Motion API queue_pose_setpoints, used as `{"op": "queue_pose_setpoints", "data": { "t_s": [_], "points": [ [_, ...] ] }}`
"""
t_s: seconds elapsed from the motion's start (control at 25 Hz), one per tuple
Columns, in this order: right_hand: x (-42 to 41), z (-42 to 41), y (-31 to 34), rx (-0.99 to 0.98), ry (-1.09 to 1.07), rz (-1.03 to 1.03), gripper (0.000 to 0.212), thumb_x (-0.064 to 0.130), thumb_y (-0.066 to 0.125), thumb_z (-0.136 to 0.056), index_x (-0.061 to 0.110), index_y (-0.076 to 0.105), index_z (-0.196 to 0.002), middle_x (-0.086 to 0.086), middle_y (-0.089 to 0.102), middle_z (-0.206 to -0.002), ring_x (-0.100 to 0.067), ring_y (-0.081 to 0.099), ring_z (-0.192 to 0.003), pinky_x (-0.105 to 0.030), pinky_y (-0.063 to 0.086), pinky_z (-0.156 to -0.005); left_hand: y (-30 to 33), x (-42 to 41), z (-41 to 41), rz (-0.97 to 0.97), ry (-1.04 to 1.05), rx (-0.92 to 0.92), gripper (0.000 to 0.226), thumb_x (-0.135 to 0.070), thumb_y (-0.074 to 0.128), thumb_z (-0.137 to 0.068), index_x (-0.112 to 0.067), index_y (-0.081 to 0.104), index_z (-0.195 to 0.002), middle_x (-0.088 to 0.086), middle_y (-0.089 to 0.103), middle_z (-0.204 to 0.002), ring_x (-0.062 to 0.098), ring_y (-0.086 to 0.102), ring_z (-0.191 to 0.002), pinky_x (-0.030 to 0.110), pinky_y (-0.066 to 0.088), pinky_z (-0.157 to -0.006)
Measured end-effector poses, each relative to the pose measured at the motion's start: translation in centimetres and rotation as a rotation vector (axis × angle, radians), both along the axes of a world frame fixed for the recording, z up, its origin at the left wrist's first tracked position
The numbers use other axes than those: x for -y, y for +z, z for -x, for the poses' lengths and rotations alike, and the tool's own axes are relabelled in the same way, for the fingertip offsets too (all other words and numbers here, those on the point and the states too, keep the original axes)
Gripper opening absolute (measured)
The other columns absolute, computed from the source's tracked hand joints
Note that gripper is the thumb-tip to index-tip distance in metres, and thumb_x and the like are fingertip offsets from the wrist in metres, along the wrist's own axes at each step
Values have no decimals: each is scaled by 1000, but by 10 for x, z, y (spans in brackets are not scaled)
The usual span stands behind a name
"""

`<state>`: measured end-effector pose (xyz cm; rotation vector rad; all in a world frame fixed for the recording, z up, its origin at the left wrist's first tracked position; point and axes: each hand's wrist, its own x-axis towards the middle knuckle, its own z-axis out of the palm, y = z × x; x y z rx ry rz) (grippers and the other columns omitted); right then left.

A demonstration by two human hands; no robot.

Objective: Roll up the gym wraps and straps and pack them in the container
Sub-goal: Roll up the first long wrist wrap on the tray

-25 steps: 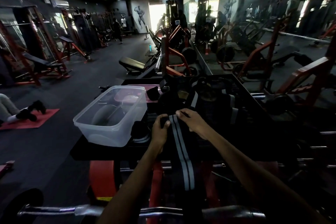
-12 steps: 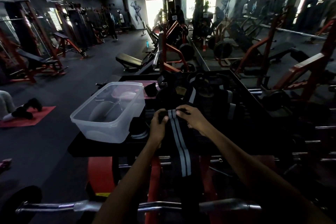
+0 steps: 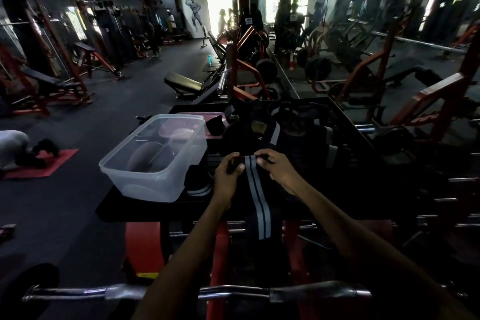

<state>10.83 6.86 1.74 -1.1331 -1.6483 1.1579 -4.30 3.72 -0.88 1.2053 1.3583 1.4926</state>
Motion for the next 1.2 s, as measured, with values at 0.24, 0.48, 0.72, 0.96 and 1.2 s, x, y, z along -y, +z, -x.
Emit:
{"op": "queue_pose_setpoints", "data": {
  "t_s": [0.24, 0.48, 0.72, 0.96, 1.2],
  "points": [
    [2, -3, -2, -19, 30, 15, 23, 15, 53, -95, 10, 58, -117, 7, 57, -95, 2, 48, -68, -7, 38, -51, -4, -2, 1, 19, -12, -11, 27, -8, 53, -93, -10, 56, -120, 9, 58, -119, 24, 55, -114, 27, 46, -89],
    [-5, -2, -6, 31, -16, -10, 20, 12, 51, -95, 9, 61, -112, 0, 60, -103, -2, 53, -81, -8, 40, -64, -3, -2, 0, 98, -102, 88, 32, -22, 49, -96, -16, 52, -127, 7, 56, -126, 20, 54, -116, 35, 47, -99],
    [-2, -4, -7, 111, 32, 61, 34, 30, 49, -96, 17, 49, -128, 3, 50, -121, -12, 47, -113, -27, 43, -90, -3, -2, 2, 0, -44, 7, 22, -11, 45, -97, -14, 59, -113, 9, 60, -115, 23, 57, -111, 29, 49, -90],
    [-6, -9, -14, 60, -17, 14, 20, 15, 50, -95, 15, 53, -115, -2, 55, -109, -16, 51, -105, -29, 42, -89, 3, 4, -3, 67, -130, 4, 29, -17, 50, -95, -12, 55, -124, 0, 60, -113, 9, 58, -102, 13, 50, -79],
    [-3, -9, -12, -21, 7, 17, 25, 24, 53, -95, 11, 60, -116, -4, 60, -116, -15, 54, -110, -31, 42, -97, -2, 1, 2, -39, -128, -19, 31, 1, 53, -90, -18, 57, -115, 8, 57, -123, 21, 52, -117, 26, 46, -94]
  ]
}}
